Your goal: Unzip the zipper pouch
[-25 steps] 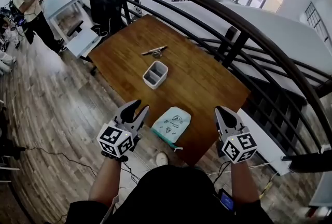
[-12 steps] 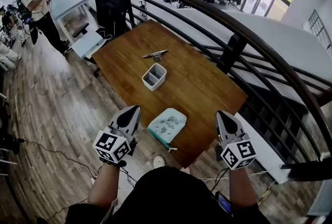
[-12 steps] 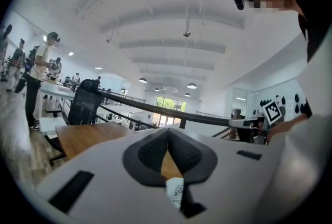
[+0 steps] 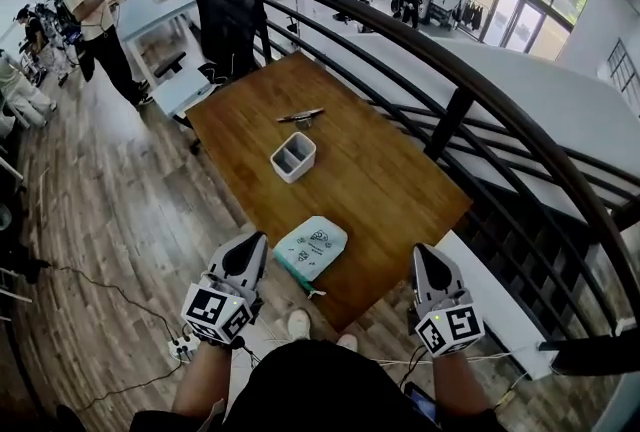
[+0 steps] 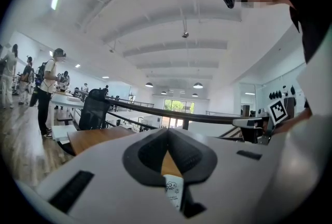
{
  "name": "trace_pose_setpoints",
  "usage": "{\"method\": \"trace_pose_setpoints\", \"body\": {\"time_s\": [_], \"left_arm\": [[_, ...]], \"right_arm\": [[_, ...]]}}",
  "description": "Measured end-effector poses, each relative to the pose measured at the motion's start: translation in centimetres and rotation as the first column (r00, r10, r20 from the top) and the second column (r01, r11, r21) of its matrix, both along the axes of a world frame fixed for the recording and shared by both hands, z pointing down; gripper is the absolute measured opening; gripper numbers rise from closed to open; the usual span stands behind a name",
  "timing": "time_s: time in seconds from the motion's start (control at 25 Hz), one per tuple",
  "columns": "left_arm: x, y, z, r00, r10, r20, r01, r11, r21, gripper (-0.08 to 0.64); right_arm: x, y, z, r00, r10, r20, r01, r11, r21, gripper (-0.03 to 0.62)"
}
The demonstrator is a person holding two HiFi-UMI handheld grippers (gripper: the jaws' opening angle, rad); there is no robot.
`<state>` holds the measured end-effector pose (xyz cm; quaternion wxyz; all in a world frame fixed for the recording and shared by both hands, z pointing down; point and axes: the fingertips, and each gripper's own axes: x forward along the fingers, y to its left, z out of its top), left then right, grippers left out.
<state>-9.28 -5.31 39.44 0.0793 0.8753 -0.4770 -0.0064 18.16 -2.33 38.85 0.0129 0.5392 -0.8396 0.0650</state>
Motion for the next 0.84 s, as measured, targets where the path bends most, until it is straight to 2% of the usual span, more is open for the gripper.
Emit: {"method": "trace_pose_setpoints", "body": {"time_s": [0.16,0.56,0.84], "left_arm": [[0.1,0.6,0.0,1.0,-0.005,0.0,0.005,1.0,-0.018,0.014],[0.3,1.1,-1.8,1.0,-0.01,-0.02,0.01,1.0,0.016,0.014],[0.5,0.6,-1.3,1.0,0.003,-0.016,-0.003,1.0,0.017,0.012]], "right_arm": [[0.0,-0.2,-0.3,1.0,-0.026,0.007,0.026,1.0,0.009,-0.008],[-1.2,-0.9,-1.4,0.996,-0.085,-0.003,0.085,0.996,0.027,-0.008],[-1.2,-1.7,-0.7,0.997,-0.079,0.005,0.079,0.997,0.019,-0.008]]}}
